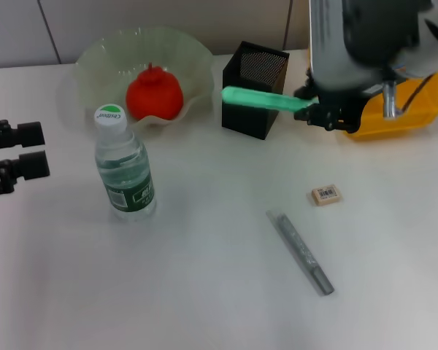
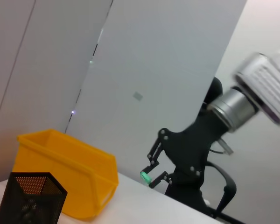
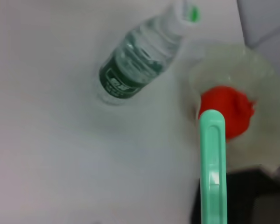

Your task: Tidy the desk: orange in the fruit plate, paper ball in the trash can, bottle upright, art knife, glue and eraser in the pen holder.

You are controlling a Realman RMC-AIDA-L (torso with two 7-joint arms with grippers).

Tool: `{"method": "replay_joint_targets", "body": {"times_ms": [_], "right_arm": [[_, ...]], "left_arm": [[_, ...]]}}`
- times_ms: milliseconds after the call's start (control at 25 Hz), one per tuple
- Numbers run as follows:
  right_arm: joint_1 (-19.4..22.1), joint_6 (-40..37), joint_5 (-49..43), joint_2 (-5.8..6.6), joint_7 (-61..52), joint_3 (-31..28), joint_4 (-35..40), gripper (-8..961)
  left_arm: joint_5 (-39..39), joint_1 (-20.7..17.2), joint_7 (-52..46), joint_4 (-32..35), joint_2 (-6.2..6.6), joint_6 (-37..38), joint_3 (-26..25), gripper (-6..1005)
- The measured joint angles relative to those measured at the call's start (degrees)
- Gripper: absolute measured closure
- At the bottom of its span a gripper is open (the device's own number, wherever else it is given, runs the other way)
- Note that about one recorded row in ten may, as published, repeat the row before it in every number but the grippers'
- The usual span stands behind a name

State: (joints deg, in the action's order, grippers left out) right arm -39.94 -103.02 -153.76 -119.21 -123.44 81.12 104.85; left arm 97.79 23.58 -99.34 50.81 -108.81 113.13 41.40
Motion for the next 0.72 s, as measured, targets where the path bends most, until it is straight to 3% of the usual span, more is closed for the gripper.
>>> {"method": "replay_joint_targets", "body": {"times_ms": [80, 120, 160, 280, 360, 520, 560, 680, 720], "right_arm": [[-4.0, -3.0, 0.6, 0.03, -5.3, -4.0, -5.9, 722], [-9.0, -7.1, 1.3, 0.06, -10.9, -10.1, -13.8, 722], [-9.0, -7.1, 1.3, 0.06, -10.9, -10.1, -13.8, 721], [-15.9, -11.7, 4.0, 0.18, -16.4, -21.2, -26.5, 720], [-18.2, -13.0, 6.0, 0.35, -19.2, -26.7, -32.1, 719], [-18.8, -12.5, 14.0, 1.39, -28.2, -34.8, -44.1, 717], [-18.8, -12.5, 14.0, 1.39, -28.2, -34.8, -44.1, 716], [-16.9, -11.1, 19.1, 2.06, -30.7, -41.0, -52.6, 715], [-14.7, -10.1, 22.8, 2.51, -31.6, -46.0, -58.3, 714]], "left_arm": [[0.3, -0.6, 1.5, 0.7, -0.50, -0.1, 0.1, 491], [0.4, -0.9, 2.3, 0.9, -0.69, -0.1, 0.2, 491], [0.4, -1.2, 3.3, 1.0, -0.85, -0.2, 0.2, 492], [0.5, -1.9, 6.4, 1.3, -1.39, -0.3, 0.3, 493], [1.2, -2.3, 8.1, 1.5, -1.91, -0.2, 0.4, 494], [4.4, -2.7, 11.7, 2.0, -3.58, -0.2, 0.2, 496], [5.3, -2.9, 12.8, 2.2, -4.05, -0.2, 0.1, 497], [6.5, -3.7, 15.9, 3.3, -5.36, -0.3, 0.0, 498], [6.5, -4.2, 17.0, 3.8, -5.81, -0.4, 0.0, 499]]}}
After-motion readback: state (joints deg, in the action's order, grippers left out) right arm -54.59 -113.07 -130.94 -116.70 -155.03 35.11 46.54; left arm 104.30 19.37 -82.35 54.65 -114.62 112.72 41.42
